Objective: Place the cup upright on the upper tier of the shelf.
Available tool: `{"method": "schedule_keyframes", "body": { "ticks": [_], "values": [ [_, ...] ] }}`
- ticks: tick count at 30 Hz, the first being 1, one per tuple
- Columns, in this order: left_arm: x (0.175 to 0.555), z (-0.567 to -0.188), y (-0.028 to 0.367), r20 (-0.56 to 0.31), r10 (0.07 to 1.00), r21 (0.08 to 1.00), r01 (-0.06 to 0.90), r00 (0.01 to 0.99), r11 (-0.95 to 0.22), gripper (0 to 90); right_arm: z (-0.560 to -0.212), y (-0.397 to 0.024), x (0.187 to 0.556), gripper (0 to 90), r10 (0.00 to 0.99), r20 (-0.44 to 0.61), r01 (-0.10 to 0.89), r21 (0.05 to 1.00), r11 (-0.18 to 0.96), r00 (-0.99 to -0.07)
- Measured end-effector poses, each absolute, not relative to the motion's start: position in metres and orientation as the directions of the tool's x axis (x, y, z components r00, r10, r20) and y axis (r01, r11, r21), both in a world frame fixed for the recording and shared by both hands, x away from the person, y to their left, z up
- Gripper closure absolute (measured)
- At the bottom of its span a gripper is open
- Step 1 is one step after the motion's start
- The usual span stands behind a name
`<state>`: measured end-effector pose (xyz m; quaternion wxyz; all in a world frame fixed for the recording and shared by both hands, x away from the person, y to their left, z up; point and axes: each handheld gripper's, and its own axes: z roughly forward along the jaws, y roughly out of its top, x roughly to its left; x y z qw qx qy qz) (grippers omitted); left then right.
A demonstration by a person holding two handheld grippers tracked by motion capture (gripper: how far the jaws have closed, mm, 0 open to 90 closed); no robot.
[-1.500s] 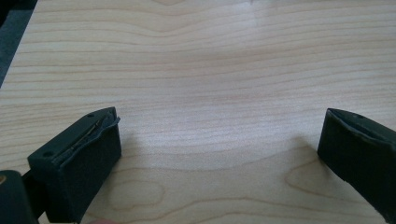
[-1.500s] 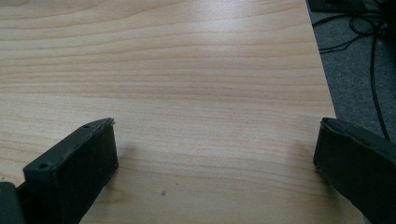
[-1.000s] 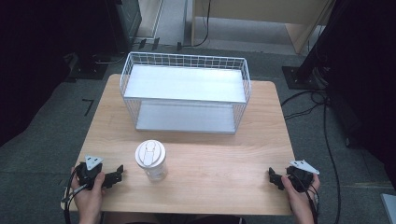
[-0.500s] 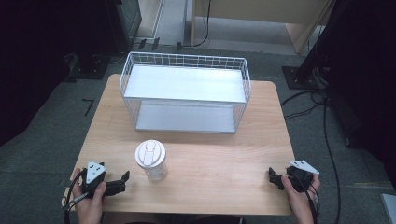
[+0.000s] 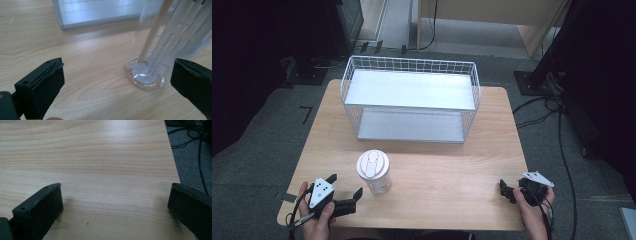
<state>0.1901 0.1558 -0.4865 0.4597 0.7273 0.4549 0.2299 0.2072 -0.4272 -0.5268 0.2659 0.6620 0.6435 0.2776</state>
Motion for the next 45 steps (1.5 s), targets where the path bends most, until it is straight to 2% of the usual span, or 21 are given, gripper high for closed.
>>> {"method": "schedule_keyframes", "body": {
  "ticks": [3, 8, 22, 30, 36, 43, 45],
  "values": [
    [0.190, -0.484, 0.152, -0.096, 0.877, 0.886, 0.441, 0.471, -0.140, 0.0, -0.527, -0.427, 0.207, 0.0, 1.000, 0.025, 0.704, 0.709, -0.030, 0.018],
    [0.188, -0.482, 0.141, -0.073, 0.847, 0.919, 0.364, 0.527, -0.147, 0.0, -0.527, -0.427, 0.207, 0.0, 1.000, 0.025, 0.704, 0.709, -0.030, 0.018],
    [0.191, -0.484, 0.110, -0.133, 0.819, 0.944, 0.322, 0.558, -0.066, 0.0, -0.527, -0.427, 0.207, 0.0, 1.000, 0.025, 0.704, 0.710, -0.031, 0.018],
    [0.194, -0.484, 0.091, -0.070, 0.842, 0.961, 0.263, 0.535, -0.087, 0.0, -0.527, -0.427, 0.207, 0.0, 1.000, 0.024, 0.704, 0.710, -0.025, 0.012],
    [0.199, -0.478, 0.084, -0.075, 0.846, 0.965, 0.252, 0.527, -0.072, 0.2, -0.527, -0.426, 0.207, 0.0, 1.000, 0.025, 0.703, 0.710, -0.022, 0.007],
    [0.204, -0.470, 0.080, -0.053, 0.864, 0.977, 0.206, 0.501, -0.060, 8.3, -0.527, -0.426, 0.207, 0.0, 1.000, 0.026, 0.704, 0.709, -0.022, 0.005],
    [0.205, -0.468, 0.079, -0.046, 0.868, 0.978, 0.197, 0.495, -0.061, 14.0, -0.527, -0.426, 0.207, 0.0, 1.000, 0.024, 0.703, 0.711, -0.019, 0.002]
  ]
}}
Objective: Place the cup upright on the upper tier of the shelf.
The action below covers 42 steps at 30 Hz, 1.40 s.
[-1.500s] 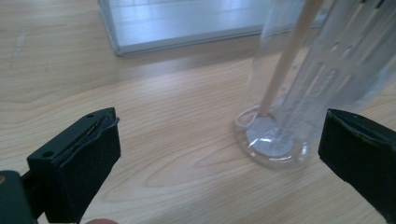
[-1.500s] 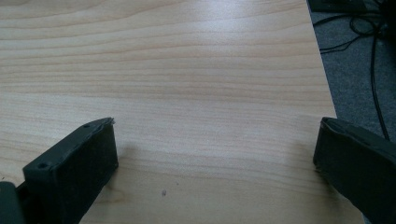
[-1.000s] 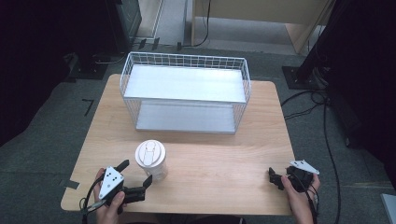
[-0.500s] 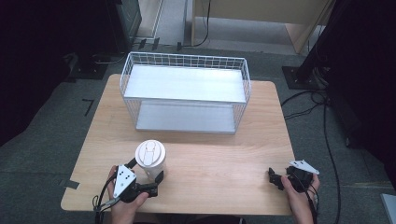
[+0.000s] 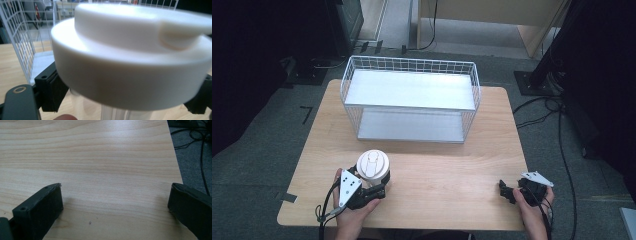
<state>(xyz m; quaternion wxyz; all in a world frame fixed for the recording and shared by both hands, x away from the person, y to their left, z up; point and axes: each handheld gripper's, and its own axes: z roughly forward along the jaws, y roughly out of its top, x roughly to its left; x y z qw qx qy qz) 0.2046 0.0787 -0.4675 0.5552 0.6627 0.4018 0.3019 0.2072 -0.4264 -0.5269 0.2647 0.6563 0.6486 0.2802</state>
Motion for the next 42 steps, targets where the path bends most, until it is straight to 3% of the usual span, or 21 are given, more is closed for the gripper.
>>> {"method": "schedule_keyframes", "body": {
  "ticks": [15, 42],
  "values": [
    [0.203, -0.441, 0.071, -0.010, 0.863, 0.992, 0.113, 0.505, -0.055, 16.0, -0.527, -0.426, 0.207, 0.0, 1.000, 0.024, 0.703, 0.711, -0.018, 0.001],
    [0.247, -0.362, 0.057, 0.043, 0.896, 0.995, -0.096, 0.443, -0.001, 16.0, -0.527, -0.426, 0.207, 0.0, 1.000, 0.024, 0.705, 0.709, -0.010, -0.009]
  ]
}}
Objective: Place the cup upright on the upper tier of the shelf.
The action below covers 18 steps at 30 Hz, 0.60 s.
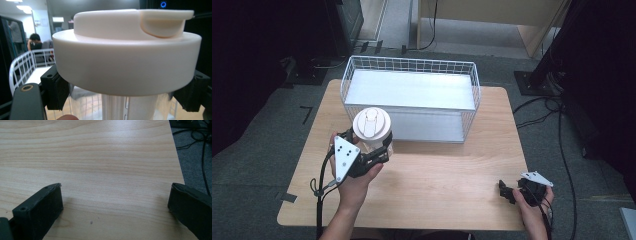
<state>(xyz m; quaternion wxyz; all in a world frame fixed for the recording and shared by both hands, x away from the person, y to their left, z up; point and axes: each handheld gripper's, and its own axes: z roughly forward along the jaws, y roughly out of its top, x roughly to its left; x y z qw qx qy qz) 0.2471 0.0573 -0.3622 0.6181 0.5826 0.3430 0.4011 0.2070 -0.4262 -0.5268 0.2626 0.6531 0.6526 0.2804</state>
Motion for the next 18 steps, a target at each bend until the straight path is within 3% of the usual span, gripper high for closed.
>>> {"method": "schedule_keyframes", "body": {
  "ticks": [18],
  "values": [
    [0.277, -0.331, 0.042, 0.064, 0.906, 0.978, -0.206, 0.418, 0.026, 15.8, -0.527, -0.426, 0.207, 0.0, 1.000, 0.026, 0.704, 0.710, -0.009, -0.014]
  ]
}}
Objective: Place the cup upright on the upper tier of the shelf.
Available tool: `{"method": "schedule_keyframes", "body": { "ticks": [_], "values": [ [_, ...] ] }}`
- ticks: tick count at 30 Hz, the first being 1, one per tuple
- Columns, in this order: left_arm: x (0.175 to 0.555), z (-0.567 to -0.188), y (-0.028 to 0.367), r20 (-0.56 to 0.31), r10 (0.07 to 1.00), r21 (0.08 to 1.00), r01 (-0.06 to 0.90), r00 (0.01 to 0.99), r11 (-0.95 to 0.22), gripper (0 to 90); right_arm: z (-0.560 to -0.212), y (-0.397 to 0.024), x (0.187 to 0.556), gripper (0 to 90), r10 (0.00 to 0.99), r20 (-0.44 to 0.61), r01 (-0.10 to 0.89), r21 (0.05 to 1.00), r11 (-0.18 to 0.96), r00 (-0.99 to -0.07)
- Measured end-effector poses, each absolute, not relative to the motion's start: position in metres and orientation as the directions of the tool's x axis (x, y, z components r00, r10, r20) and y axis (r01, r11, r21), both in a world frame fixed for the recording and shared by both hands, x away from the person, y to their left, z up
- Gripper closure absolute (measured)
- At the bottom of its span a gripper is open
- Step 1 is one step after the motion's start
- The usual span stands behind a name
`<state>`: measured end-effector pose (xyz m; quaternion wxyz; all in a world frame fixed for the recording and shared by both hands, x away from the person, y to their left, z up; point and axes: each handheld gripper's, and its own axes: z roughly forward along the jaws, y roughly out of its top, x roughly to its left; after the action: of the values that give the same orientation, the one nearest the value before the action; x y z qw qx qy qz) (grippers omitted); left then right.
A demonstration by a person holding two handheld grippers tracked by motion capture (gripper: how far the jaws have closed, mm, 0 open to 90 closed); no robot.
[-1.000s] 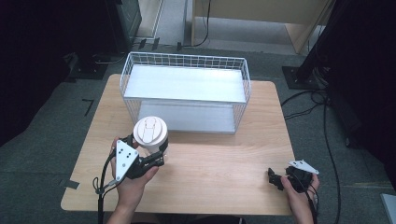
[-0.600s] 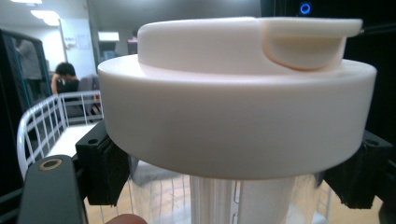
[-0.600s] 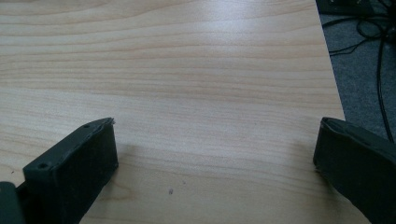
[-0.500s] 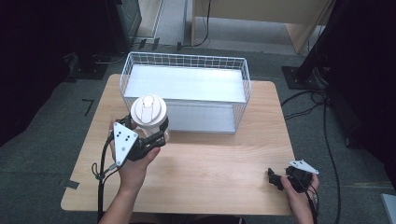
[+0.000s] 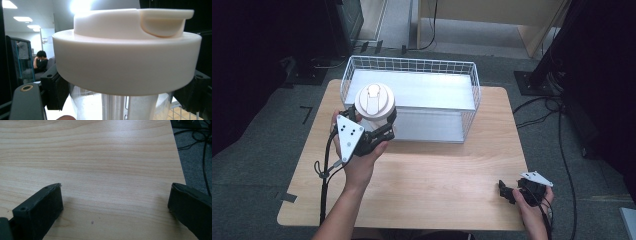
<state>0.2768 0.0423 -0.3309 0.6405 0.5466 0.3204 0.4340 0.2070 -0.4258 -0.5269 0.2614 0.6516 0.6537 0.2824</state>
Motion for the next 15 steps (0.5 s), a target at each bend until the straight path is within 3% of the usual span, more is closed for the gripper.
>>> {"method": "schedule_keyframes", "body": {
  "ticks": [15],
  "values": [
    [0.301, -0.307, 0.037, 0.031, 0.919, 0.971, -0.231, 0.394, 0.067, 15.7, -0.527, -0.426, 0.207, 0.0, 0.999, 0.027, 0.703, 0.711, -0.003, -0.023]
  ]
}}
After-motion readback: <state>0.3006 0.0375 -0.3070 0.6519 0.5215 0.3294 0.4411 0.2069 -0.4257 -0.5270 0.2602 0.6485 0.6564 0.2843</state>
